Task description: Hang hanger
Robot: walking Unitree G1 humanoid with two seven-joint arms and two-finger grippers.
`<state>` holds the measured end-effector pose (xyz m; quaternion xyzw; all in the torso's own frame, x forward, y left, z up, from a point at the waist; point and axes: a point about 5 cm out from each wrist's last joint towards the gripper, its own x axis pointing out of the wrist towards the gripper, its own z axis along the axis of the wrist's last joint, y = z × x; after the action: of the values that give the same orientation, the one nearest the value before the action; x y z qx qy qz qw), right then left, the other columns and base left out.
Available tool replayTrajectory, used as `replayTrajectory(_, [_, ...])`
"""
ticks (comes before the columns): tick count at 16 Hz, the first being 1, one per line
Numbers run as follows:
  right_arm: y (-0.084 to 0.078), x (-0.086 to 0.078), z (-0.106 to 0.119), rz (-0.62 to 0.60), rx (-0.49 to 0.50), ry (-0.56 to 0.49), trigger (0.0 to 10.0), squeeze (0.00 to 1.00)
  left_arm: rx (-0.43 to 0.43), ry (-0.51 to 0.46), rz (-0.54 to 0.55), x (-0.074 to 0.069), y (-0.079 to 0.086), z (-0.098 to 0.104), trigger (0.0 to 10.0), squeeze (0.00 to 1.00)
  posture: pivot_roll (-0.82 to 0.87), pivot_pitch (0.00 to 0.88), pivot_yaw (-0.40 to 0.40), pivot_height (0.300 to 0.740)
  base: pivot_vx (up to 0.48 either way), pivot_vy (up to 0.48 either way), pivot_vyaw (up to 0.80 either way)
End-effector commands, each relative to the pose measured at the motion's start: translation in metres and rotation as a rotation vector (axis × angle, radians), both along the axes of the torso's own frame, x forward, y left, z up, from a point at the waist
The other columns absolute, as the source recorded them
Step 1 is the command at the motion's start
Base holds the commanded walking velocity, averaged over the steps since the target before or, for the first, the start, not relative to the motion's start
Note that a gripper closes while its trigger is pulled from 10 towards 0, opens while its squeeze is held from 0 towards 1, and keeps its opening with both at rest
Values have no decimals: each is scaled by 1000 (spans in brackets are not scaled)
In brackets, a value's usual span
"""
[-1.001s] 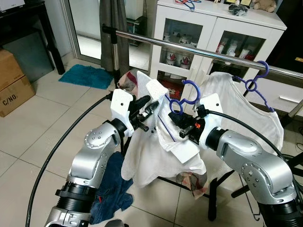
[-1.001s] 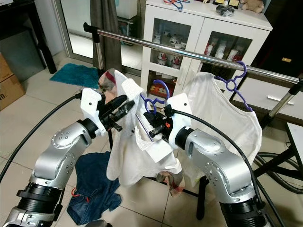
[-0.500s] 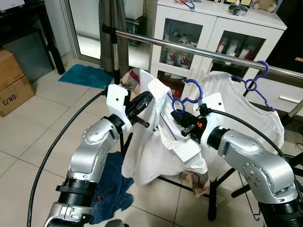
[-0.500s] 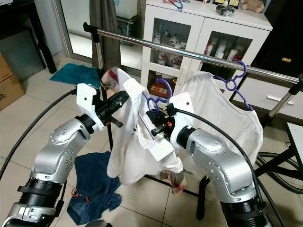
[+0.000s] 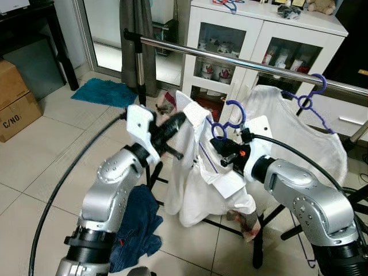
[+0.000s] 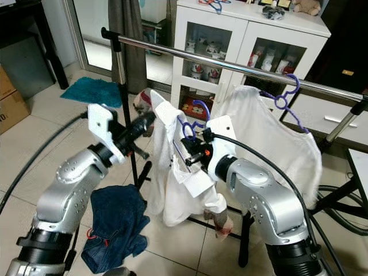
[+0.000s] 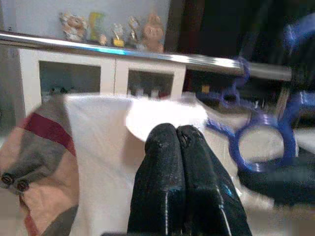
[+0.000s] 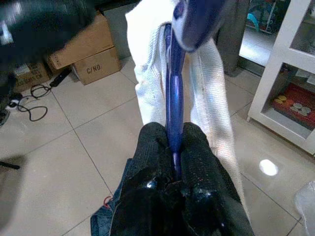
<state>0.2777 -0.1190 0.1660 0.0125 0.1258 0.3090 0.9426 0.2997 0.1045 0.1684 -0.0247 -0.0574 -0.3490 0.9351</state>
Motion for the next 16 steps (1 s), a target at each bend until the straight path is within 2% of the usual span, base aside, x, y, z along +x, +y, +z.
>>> replayTrajectory(1, [-4,5,10,-15,33,-33,10000,0,84,-47,0,-1,-6,1,10000,631,69,0,-73,740,0,0,0])
replayTrajectory(2, [-2,4,11,-4,58,-27,10000,0,196,-78,43,2,-5,-4,10000,1000,68,0,-68,740,0,0,0])
replayTrajectory(3, [-1,3,11,15,76,-19,10000,0,252,-99,122,7,-2,-5,10000,1000,66,0,-64,740,0,0,0])
replayTrajectory(4, [0,2,9,41,90,-5,10000,0,251,-110,199,12,1,-3,10000,1000,66,0,-64,740,0,0,0])
replayTrajectory(5, [1,1,9,58,108,9,10000,0,268,-138,223,14,1,-1,10000,1000,65,0,-65,740,0,0,0])
replayTrajectory(8, [4,0,12,92,180,29,10000,0,271,-207,202,11,-10,4,10000,1000,66,0,-71,740,0,0,0])
replayTrajectory(9, [5,0,12,97,180,30,10000,0,244,-207,170,10,-15,3,10000,1000,66,0,-71,740,0,0,0])
replayTrajectory(11, [7,-1,13,117,179,31,10000,0,219,-174,127,9,-24,-2,10000,1000,66,0,-74,740,0,0,0])
replayTrajectory(13, [8,-1,14,125,179,30,10000,0,207,-148,117,9,-26,-4,10000,1000,62,0,-73,740,0,0,0])
replayTrajectory(16, [7,-2,16,137,172,30,10000,0,138,-58,99,7,-30,-9,10000,1000,60,0,-70,740,0,0,0])
